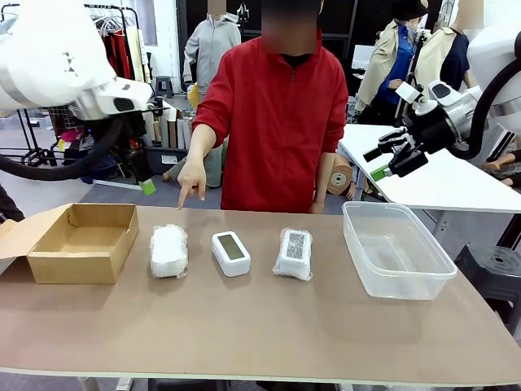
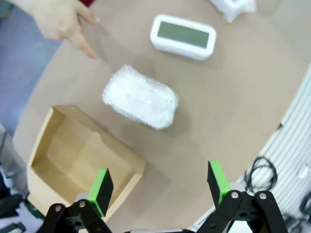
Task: Separate and place wrapped and unwrapped clocks.
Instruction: Pick up the Digital clock indicated by the person.
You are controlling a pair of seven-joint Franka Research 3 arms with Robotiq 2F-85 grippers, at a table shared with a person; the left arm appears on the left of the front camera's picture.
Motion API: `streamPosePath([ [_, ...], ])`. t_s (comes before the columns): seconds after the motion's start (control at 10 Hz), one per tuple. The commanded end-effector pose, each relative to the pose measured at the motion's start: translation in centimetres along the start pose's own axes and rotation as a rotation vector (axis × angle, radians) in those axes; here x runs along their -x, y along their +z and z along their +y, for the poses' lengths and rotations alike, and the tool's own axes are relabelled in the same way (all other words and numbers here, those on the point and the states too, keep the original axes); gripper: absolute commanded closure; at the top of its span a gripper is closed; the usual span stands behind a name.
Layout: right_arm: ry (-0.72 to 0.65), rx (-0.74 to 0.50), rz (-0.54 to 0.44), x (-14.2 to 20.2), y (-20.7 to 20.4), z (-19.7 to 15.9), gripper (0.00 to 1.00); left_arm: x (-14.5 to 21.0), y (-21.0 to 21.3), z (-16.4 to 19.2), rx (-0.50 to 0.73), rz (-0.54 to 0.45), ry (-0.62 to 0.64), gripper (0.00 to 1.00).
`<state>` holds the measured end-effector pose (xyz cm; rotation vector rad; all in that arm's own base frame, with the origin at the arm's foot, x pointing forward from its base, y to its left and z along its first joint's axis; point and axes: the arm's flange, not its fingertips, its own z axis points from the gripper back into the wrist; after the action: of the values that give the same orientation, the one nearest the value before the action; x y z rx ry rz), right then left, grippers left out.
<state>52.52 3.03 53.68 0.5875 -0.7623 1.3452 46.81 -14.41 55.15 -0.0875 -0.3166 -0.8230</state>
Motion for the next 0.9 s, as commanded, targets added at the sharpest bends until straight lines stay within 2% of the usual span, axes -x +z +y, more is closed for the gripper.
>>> streamPosePath([
  [0.0,0.001,-0.005,-0.006,-0.10,0.22,0.12,0.00,-0.69,-2.16,-0.56,-0.036,0.000,0.085,0.00],
  [0.1,0.001,-0.005,-0.006,-0.10,0.22,0.12,0.00,-1.04,-2.74,-0.83,-0.019,-0.016,0.071,0.00],
  [0.2,0.001,-0.005,-0.006,-0.10,0.22,0.12,0.00,-0.90,-2.29,-0.04,0.080,-0.114,0.004,0.00],
  [0.3,0.001,-0.005,-0.006,-0.10,0.22,0.12,0.00,-0.98,-2.41,-0.60,-0.004,-0.009,0.070,0.00],
  [0.8,0.001,-0.005,-0.006,-0.10,0.22,0.12,0.00,-1.24,-2.86,-0.61,0.011,-0.026,0.056,0.00],
])
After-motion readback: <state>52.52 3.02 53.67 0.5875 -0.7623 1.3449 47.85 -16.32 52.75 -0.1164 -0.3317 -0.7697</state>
